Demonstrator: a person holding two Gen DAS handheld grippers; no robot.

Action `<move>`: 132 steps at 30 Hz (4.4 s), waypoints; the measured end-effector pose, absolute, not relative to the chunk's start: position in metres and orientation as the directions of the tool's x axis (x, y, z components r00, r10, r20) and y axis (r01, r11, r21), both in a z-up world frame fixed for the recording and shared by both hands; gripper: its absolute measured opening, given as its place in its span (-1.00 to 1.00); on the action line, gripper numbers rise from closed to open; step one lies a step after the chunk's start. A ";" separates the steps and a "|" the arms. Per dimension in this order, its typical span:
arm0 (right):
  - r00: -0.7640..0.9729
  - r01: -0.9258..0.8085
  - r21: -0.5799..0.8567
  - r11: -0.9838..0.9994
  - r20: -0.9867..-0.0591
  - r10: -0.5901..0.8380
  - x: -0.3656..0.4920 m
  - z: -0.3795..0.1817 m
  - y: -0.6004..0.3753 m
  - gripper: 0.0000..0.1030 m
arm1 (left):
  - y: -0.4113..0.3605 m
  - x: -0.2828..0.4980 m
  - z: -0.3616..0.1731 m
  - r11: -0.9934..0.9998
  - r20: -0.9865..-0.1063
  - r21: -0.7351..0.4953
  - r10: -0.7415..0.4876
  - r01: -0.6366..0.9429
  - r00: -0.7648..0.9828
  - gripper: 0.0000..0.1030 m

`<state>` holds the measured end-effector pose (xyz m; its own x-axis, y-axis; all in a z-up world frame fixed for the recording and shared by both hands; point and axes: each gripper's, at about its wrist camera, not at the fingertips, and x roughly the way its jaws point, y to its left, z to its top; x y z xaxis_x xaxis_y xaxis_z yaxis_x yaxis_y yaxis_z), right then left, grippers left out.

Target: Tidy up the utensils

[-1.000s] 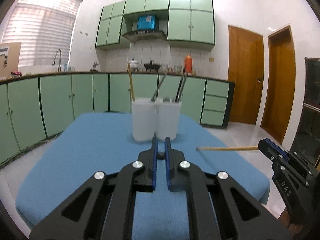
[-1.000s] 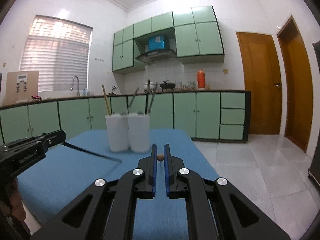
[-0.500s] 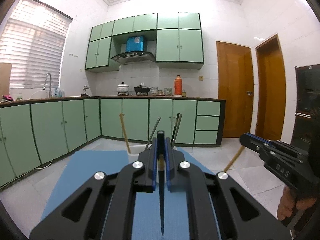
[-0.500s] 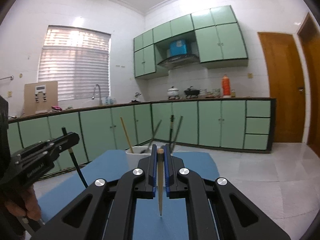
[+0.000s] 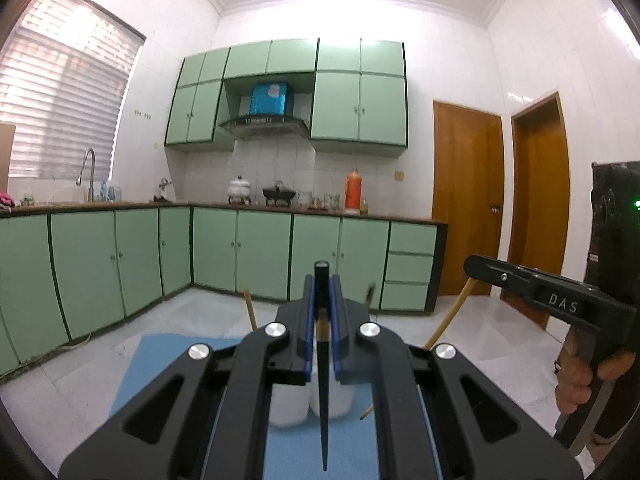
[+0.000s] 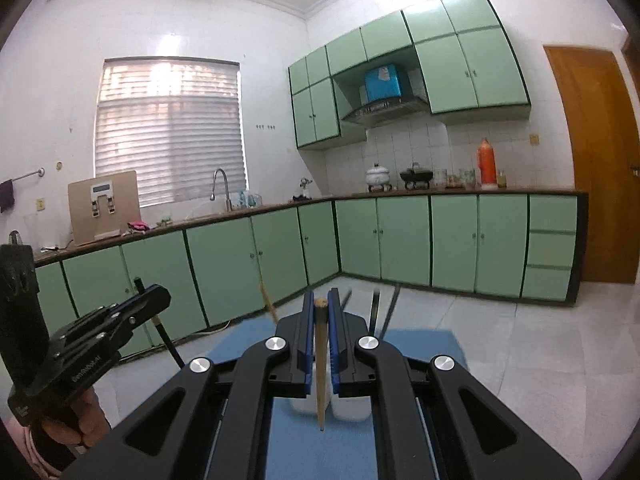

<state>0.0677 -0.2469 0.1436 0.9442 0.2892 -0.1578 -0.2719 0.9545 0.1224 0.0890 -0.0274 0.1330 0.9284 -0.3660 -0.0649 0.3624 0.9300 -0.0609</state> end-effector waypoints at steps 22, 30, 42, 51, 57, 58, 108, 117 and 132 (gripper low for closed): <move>0.925 -0.209 0.074 0.975 -0.309 0.221 0.223 0.152 -0.236 -0.87 | -0.064 0.244 0.152 0.962 -0.023 -0.032 -0.271 0.271 0.962 -0.88; 0.898 -0.221 0.077 0.972 -0.372 0.233 0.247 0.122 -0.230 -0.87 | -0.061 0.273 0.118 0.964 -0.097 -0.031 -0.265 0.263 0.959 -0.88; 0.883 -0.216 0.078 0.973 -0.410 0.229 0.257 0.092 -0.222 -0.87 | -0.058 0.286 0.086 0.963 -0.166 -0.024 -0.270 0.270 0.948 -0.88; 0.880 -0.215 0.080 0.973 -0.417 0.228 0.260 0.094 -0.224 -0.87 | -0.050 0.294 0.075 0.963 -0.203 -0.032 -0.268 0.267 0.942 -0.88; 0.885 -0.213 0.065 0.975 -0.411 0.220 0.256 0.095 -0.223 -0.83 | -0.040 0.291 0.079 0.964 -0.198 -0.052 -0.267 0.262 0.943 -0.86; 0.886 -0.211 0.064 0.975 -0.409 0.219 0.255 0.096 -0.224 -0.82 | -0.038 0.290 0.081 0.963 -0.193 -0.052 -0.268 0.263 0.944 -0.86; 0.954 -0.167 0.099 0.981 -0.235 0.187 0.064 0.062 -0.234 0.88 | 0.022 0.096 0.059 0.988 -0.248 -0.064 -0.150 0.139 0.957 0.90; 0.943 -0.170 0.096 0.981 -0.271 0.190 0.045 0.045 -0.221 0.88 | 0.017 0.073 0.052 0.987 -0.263 -0.045 -0.158 0.151 0.952 0.90; 0.945 -0.174 0.067 0.982 -0.269 0.186 0.036 0.043 -0.210 0.88 | 0.008 0.054 0.047 0.986 -0.263 -0.029 -0.163 0.161 0.951 0.90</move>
<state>0.0356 -0.2100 0.0434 0.9451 0.1855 -0.2691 -0.1737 0.9825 0.0673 0.0544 0.0083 0.0470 0.9510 -0.1633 -0.2627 0.1612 0.9865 -0.0294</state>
